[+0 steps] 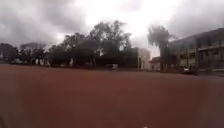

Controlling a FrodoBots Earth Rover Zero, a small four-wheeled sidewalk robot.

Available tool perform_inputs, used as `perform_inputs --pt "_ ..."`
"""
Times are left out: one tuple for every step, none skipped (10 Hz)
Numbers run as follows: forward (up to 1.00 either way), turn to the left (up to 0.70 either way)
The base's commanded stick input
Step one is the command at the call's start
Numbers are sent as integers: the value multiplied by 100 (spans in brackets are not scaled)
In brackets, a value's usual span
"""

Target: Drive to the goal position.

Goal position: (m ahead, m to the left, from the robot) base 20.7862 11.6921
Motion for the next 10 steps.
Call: perform_inputs --pt "70 0" --pt "70 0" --pt "70 0" --pt "70 0" --pt "70 0" --pt "70 0" --pt "70 0" --pt "70 0" --pt "70 0" --pt "70 0"
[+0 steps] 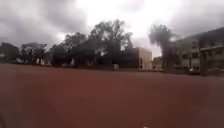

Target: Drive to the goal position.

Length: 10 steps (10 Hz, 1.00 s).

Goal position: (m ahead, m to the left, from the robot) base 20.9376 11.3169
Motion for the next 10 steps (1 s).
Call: perform_inputs --pt "70 0" --pt "70 0" --pt "70 0" --pt "70 0" --pt "70 0" --pt "70 0" --pt "70 0" --pt "70 0" --pt "70 0" --pt "70 0"
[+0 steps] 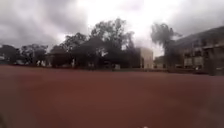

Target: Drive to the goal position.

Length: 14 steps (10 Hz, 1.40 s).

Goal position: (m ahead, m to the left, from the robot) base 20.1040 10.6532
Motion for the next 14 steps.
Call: perform_inputs --pt "70 0" --pt "70 0" --pt "70 0" --pt "70 0" --pt "70 0" --pt "70 0" --pt "70 0" --pt "70 0" --pt "70 0" --pt "70 0" --pt "70 0" --pt "70 0" --pt "70 0" --pt "70 0"
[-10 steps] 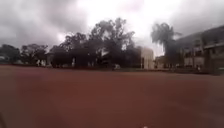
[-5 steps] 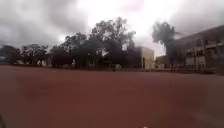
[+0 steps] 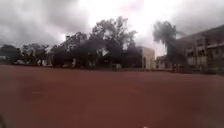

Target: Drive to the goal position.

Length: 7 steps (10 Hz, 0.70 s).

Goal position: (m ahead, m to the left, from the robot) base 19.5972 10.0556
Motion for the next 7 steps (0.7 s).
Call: perform_inputs --pt "70 0" --pt "70 0" --pt "70 0" --pt "70 2" --pt "70 23" --pt "70 35" --pt "70 35"
